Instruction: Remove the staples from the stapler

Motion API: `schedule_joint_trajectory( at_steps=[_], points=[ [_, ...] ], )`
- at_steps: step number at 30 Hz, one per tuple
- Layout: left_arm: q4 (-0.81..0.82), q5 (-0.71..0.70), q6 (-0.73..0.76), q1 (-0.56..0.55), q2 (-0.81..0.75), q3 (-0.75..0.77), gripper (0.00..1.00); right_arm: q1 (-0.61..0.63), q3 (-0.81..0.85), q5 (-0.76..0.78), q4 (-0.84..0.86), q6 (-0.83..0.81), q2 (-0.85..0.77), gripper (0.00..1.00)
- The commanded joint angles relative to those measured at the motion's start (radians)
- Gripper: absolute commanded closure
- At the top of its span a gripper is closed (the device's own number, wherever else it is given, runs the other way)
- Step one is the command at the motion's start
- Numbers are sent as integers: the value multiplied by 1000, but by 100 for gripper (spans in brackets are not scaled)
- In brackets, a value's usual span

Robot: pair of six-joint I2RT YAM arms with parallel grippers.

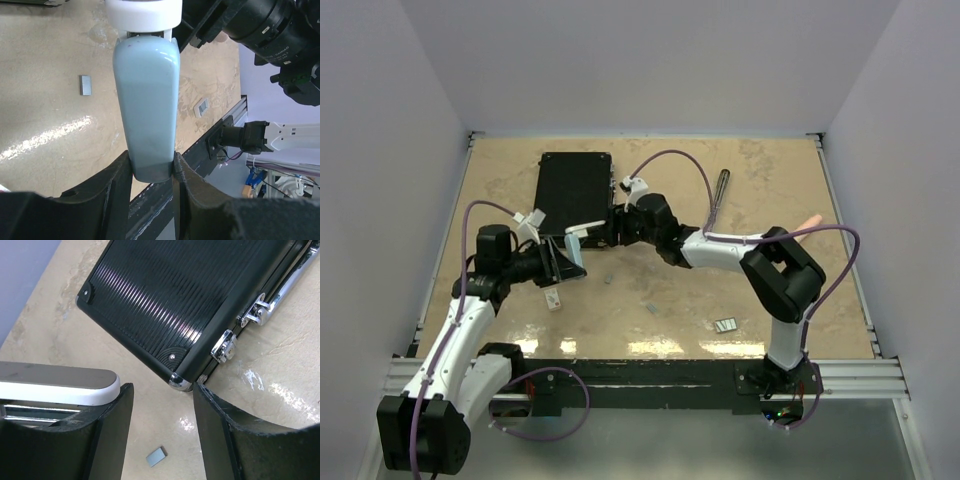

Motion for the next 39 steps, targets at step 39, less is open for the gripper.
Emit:
schedule_joint_trajectory(
  at_steps=[39],
  points=[
    [69,-12,45,-161,159,41,100,-8,242,-94,42,69,47,43]
  ],
)
